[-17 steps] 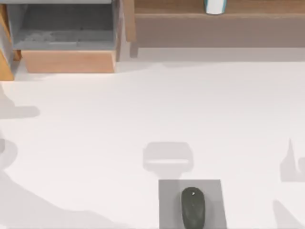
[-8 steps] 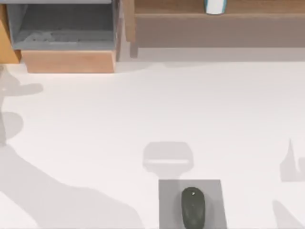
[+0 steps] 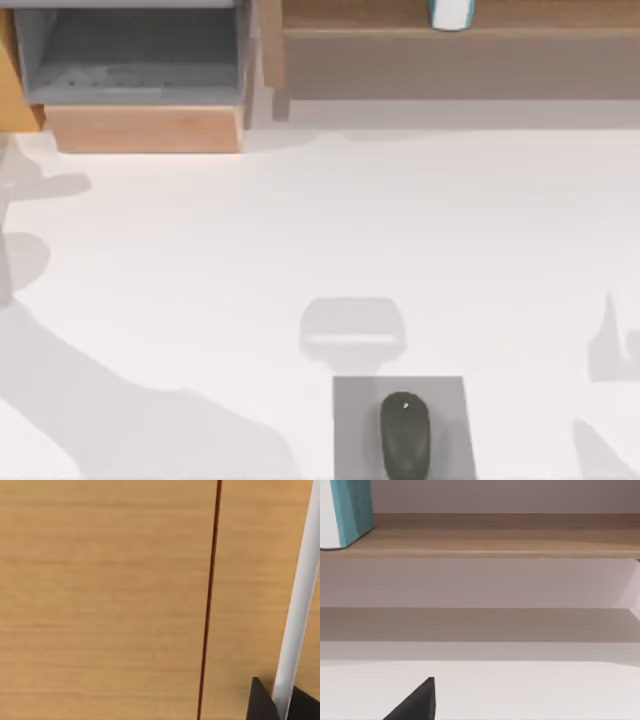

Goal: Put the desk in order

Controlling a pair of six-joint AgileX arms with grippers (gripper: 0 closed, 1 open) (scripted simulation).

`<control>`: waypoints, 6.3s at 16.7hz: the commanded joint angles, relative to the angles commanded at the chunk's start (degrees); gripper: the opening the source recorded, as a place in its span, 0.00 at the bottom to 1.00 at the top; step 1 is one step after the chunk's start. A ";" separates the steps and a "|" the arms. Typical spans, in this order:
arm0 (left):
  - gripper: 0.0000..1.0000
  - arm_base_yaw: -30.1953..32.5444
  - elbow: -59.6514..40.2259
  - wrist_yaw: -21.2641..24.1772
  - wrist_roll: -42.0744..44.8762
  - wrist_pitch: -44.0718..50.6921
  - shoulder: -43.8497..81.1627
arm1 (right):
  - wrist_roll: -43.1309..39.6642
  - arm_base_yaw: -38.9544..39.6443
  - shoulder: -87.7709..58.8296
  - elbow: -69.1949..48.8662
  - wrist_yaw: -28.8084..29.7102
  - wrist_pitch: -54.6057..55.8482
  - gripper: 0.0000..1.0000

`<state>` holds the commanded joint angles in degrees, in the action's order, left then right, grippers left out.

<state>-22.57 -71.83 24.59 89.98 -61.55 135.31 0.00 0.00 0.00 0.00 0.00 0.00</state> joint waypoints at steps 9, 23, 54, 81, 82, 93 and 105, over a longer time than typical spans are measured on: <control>0.90 0.00 0.00 0.00 0.00 0.00 0.00 | 0.00 0.00 0.00 0.00 0.00 0.00 1.00; 1.00 -1.46 4.59 0.71 0.13 -1.20 -0.96 | 0.00 0.00 0.00 0.00 0.00 0.00 1.00; 1.00 68.66 -17.57 -49.78 -77.48 27.24 -0.59 | 0.00 0.00 0.00 0.00 0.00 0.00 1.00; 0.92 68.97 -52.20 -68.31 -89.40 37.09 11.80 | 0.00 0.00 0.00 0.00 0.00 0.00 1.00; 0.85 68.97 -52.20 -68.31 -89.40 37.09 11.80 | 0.00 0.00 0.00 0.00 0.00 0.00 1.00; 0.02 68.97 -52.20 -68.31 -89.40 37.09 11.80 | 0.00 0.00 0.00 0.00 0.00 0.00 1.00; 0.00 69.65 -49.98 -68.95 -89.25 36.39 10.23 | 0.00 0.00 0.00 0.00 0.00 0.00 1.00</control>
<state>47.08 -121.81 -44.36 0.73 -25.16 145.55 0.00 0.00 0.00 0.00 0.00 0.00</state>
